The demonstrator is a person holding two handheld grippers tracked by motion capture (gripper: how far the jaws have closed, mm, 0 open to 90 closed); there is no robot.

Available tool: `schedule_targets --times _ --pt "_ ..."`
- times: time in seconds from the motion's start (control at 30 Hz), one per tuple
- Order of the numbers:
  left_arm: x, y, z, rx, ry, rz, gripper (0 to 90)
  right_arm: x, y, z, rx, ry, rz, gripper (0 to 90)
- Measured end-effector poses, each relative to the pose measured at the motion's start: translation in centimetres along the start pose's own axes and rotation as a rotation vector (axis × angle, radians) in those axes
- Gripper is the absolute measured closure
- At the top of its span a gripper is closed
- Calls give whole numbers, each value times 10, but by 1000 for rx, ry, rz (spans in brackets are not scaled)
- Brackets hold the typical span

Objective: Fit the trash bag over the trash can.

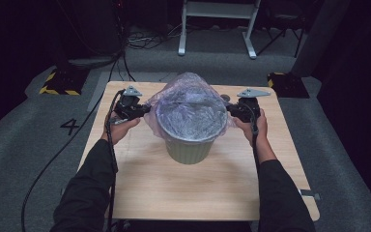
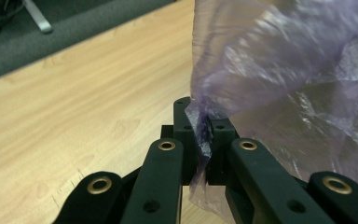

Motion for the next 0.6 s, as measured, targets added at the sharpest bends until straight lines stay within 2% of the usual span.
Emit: schedule_targets --times 0.17,0.23,0.33,0.37,0.43,0.5,0.57,0.6 --pt "-14 -11 3 -17 1 -33 836 -12 -6 -3 19 -5 -21 892" --pt "-16 -7 3 -19 14 -5 737 -16 -6 -2 21 -7 -20 889" --pt "-13 16 7 -44 39 103 475 -21 -2 0 10 -9 -13 886" --pt "-11 26 10 -52 27 143 390 -21 0 1 6 -3 -1 882" --pt "-9 47 21 -81 -18 220 303 -20 6 1 2 -1 21 873" --pt "-9 65 34 -91 -69 251 239 -17 14 -1 2 12 43 868" --pt "-11 78 48 -123 -116 283 191 -15 22 -3 -7 25 64 862" --pt "-13 83 56 -111 -139 280 174 -14 24 -4 -2 31 71 854"
Point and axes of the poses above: each handheld gripper's, and its own axes: y roughly backward along the jaws, x roughly out of its top, z roughly to its right, the point moved 10 cm from there along -y, roughly forward along the jaws, and after that the axes turned 13 degrees about -z, right-handed, at the moved point
